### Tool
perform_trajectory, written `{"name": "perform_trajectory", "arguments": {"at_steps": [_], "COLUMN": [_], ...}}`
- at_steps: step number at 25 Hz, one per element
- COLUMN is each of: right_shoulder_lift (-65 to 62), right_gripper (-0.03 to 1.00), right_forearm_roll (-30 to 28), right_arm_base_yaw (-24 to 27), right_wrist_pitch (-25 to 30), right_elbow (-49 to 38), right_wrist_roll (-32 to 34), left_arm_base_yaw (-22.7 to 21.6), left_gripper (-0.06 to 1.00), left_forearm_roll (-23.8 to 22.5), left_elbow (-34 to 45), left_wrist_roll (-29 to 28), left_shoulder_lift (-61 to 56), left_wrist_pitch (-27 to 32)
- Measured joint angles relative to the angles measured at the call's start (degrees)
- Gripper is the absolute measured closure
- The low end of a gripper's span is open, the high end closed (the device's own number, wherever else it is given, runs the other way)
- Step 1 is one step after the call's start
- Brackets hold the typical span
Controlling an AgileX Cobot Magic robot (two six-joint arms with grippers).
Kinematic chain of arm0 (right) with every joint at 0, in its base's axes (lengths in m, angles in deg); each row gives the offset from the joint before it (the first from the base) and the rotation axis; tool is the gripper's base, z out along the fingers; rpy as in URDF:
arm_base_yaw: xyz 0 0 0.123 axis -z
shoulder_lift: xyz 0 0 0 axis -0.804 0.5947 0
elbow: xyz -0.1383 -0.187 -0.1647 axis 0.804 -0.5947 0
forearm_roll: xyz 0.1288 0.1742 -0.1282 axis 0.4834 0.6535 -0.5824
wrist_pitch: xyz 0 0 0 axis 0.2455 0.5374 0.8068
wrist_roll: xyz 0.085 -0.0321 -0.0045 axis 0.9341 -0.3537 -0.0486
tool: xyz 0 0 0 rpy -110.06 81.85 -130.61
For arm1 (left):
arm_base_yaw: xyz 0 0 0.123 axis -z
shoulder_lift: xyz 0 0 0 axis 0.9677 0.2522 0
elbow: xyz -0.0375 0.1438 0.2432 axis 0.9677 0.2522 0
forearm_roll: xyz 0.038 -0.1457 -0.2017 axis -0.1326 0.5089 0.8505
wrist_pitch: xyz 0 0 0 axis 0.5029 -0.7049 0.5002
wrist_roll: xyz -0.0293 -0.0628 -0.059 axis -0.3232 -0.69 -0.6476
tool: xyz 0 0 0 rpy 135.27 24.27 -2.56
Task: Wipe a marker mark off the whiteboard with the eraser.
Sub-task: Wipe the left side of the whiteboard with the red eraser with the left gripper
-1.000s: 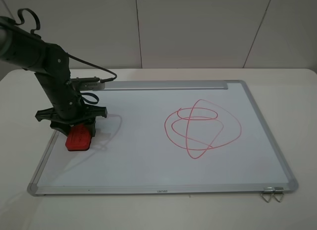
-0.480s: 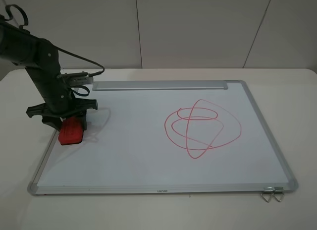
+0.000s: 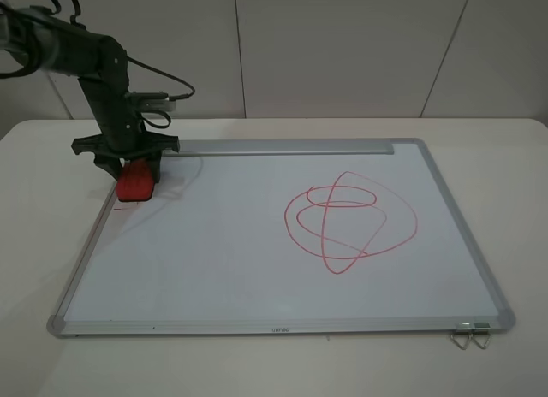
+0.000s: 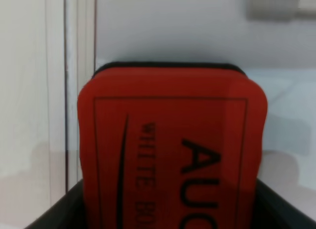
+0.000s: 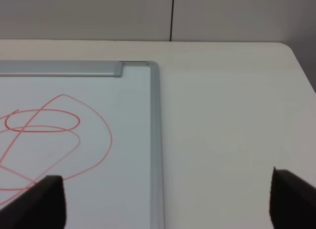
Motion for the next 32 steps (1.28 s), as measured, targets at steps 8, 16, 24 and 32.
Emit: {"name": "perform_trajectory", "arguments": {"at_steps": [8,16,24,32], "right_shoulder_lift": [0.0,0.0,0.0,0.0], "right_gripper": [0.26,0.26,0.26,0.26], "right_forearm_roll": [0.0,0.0,0.0,0.0], "right_arm_base_yaw": [0.0,0.0,0.0,0.0], "right_wrist_pitch": [0.0,0.0,0.0,0.0], "right_elbow": [0.0,0.0,0.0,0.0], "right_wrist_roll": [0.0,0.0,0.0,0.0], "left_arm_base_yaw": [1.1,4.2,4.2,4.1], "left_gripper": [0.37,0.37,0.37,0.37], "left_forearm_roll": [-0.5,1.1,2.1,2.7], "left_elbow": [-2.6,3.2,22.8,33.3], "left_wrist_roll": [1.9,1.9,-1.3,-4.2], "left_shoulder_lift": [1.2,-1.8,-11.9,-17.2], "left_wrist_pitch": [2.6,1.5,-8.7,-16.3]}}
